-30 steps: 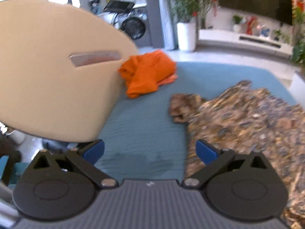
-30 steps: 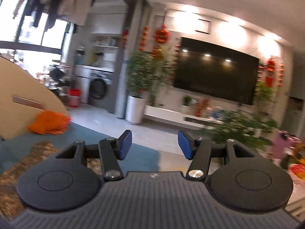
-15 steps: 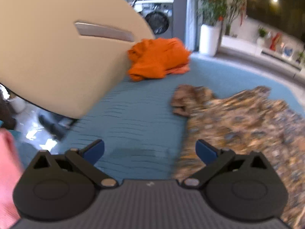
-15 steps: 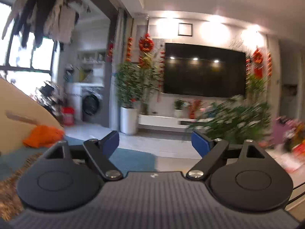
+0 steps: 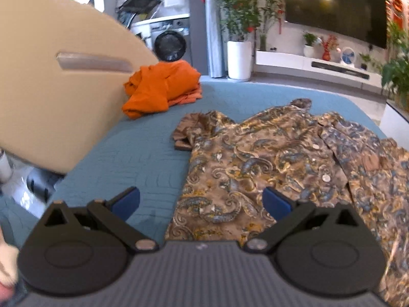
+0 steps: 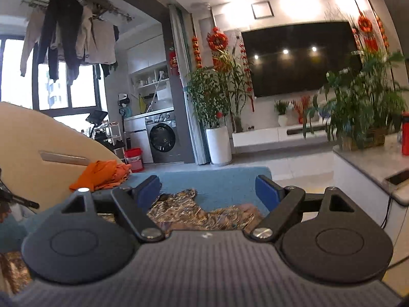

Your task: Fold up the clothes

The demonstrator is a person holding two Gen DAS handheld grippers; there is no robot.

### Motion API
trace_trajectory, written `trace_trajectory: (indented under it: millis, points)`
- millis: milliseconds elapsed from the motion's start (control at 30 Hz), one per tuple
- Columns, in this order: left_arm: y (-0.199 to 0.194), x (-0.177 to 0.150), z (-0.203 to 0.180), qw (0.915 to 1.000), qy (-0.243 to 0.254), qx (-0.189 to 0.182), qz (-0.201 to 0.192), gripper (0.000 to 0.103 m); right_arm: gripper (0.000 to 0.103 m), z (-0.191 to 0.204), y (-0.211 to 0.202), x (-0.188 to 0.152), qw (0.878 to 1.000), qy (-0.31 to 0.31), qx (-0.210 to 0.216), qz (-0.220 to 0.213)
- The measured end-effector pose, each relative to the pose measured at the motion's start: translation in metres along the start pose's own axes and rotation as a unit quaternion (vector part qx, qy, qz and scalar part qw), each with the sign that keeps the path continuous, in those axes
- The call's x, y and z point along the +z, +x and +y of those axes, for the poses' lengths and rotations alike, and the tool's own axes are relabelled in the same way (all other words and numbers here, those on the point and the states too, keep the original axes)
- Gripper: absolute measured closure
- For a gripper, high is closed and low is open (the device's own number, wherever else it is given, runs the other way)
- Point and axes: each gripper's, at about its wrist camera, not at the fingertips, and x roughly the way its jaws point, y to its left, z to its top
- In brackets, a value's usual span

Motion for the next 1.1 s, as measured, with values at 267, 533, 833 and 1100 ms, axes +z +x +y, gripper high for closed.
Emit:
trace_trajectory:
  millis: [267,533,833,1100]
  points:
    - [0.031,-0.035,-0.022,0.9996,0.022,-0.006,0.019,0.0,0.019,0.029,0.056,-0.046,0.998,0.015,0.003,0.06]
    - [0.041,-0.049,-0.022,0.9995,-0.01,-0.028,-0.006,0.0,0.019,0.042,0.104,-0.057,0.993,0.051,-0.008,0.11]
    - [0.021,-0.059,-0.061,0.9935,0.044,-0.105,-0.003,0.0,0.019,0.069,0.13,-0.102,0.985,0.002,0.001,0.171]
    - [-0.01,-0.045,-0.089,0.987,0.019,-0.158,0.02,0.0,0.019,0.051,0.106,-0.051,0.991,0.041,0.016,0.125]
